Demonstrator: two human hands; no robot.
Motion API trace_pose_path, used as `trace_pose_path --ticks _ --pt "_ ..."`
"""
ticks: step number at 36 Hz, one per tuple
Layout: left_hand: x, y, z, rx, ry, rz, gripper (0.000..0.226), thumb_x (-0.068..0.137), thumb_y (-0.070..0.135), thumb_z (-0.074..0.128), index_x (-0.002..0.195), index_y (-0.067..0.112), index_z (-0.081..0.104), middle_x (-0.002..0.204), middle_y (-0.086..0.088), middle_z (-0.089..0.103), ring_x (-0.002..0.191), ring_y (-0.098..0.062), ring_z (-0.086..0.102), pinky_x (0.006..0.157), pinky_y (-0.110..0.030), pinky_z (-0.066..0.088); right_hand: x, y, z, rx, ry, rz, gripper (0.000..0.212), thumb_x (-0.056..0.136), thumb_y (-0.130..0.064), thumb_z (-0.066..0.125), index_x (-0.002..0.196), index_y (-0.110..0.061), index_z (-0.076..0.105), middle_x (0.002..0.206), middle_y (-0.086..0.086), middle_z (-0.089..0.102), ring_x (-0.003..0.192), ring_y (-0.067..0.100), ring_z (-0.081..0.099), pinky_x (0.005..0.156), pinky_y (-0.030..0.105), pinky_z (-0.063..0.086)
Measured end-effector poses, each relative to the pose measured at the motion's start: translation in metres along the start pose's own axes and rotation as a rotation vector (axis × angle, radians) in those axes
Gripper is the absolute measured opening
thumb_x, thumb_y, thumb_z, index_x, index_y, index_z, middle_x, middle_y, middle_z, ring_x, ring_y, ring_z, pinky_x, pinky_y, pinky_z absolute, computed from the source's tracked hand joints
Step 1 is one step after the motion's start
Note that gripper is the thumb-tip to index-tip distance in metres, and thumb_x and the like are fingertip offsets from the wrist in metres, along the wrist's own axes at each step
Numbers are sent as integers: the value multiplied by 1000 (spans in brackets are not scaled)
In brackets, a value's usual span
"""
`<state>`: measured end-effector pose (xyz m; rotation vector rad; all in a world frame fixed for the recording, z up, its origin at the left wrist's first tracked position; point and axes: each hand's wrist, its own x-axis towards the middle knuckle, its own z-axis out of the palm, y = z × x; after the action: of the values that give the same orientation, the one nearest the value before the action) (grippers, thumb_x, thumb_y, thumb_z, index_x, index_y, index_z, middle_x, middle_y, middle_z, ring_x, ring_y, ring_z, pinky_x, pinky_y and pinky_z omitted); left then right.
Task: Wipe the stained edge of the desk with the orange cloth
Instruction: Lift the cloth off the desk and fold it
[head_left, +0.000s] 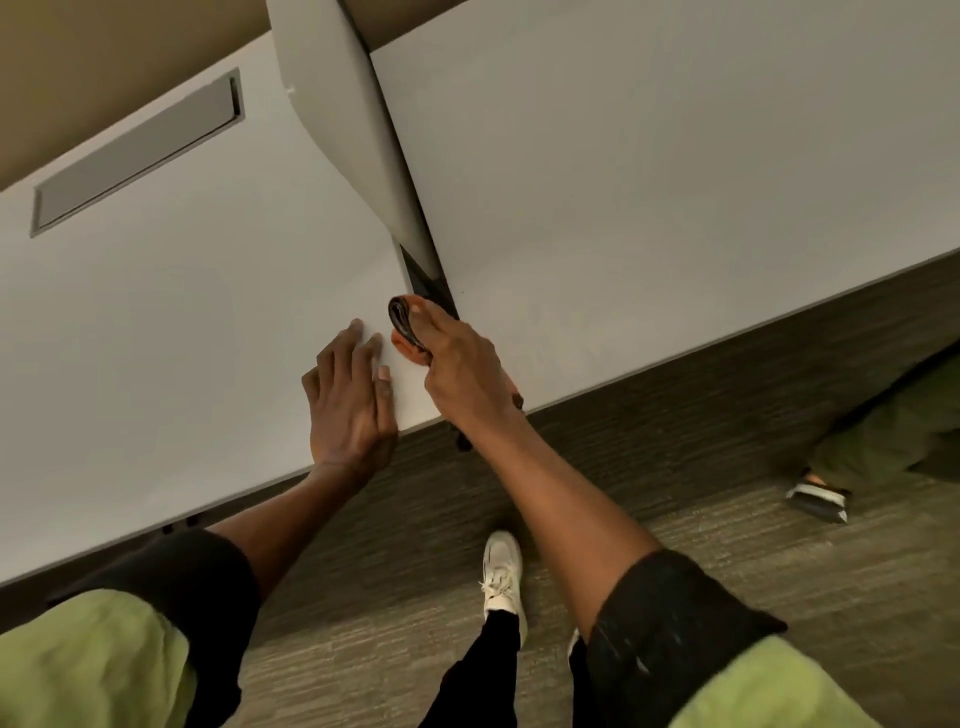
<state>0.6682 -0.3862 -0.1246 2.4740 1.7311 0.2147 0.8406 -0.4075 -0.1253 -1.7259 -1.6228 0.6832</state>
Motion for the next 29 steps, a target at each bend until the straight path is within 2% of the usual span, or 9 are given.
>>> trace_pose_path --ticks 3,7,10,14,18,22,23,27,29 --pt "-1 2 -3 -34 7 -11 76 112 62 6 156 18 50 172 -5 38 157 -28 33 123 -49 30 9 4 -4 -118 -58 -83 68 96 0 61 159 -11 39 165 14 41 143 33 50 114 47 50" --pt "-2 2 -5 -33 -16 16 86 110 66 3 158 14 51 174 -11 38 158 -32 33 122 -52 31 -24 5 -17 -237 -119 -171 71 94 -1 66 159 -12 40 167 18 35 148 37 44 118 50 45" --pt "-2 2 -7 -16 -32 32 84 110 64 9 158 10 52 174 -14 38 158 -36 34 120 -55 33 -68 -1 -24 -233 -143 -166 76 89 -2 70 159 -12 40 168 17 35 150 38 42 118 53 41" --pt "-2 4 -11 -6 -56 30 78 107 58 20 158 8 51 174 -16 37 158 -38 35 120 -54 32 -113 -10 -26 -263 -238 -112 81 91 -4 69 162 -13 32 172 16 24 156 39 31 123 54 38" --pt "-2 4 -12 2 -57 39 76 107 56 22 159 8 51 174 -17 37 159 -38 35 120 -55 33 -141 -13 -23 -136 -217 85 81 95 2 60 164 -18 24 174 8 19 161 26 24 128 43 32" --pt "-2 3 -13 -2 -65 28 74 107 55 22 157 9 52 174 -17 37 159 -37 34 121 -55 33 -155 -16 -24 139 -61 350 72 98 12 52 160 -22 36 168 -2 36 153 15 41 122 30 41" --pt "-2 4 -13 2 -70 26 75 107 56 22 157 9 52 174 -17 37 159 -37 34 121 -55 32 -157 -18 -26 227 -16 431 71 97 14 52 157 -22 42 165 -3 41 150 15 45 122 30 42" --pt "-1 4 -15 11 -70 23 75 108 57 21 157 9 51 173 -17 37 159 -37 33 122 -55 32 -165 -26 -37 568 122 679 61 100 10 51 147 -28 58 149 -7 61 130 25 65 107 51 56" --pt "-1 3 -16 9 -73 19 75 108 58 21 157 9 51 172 -17 37 158 -37 34 122 -55 32 -167 -28 -46 590 164 705 56 100 5 55 143 -30 63 141 -10 67 126 15 67 105 48 58"
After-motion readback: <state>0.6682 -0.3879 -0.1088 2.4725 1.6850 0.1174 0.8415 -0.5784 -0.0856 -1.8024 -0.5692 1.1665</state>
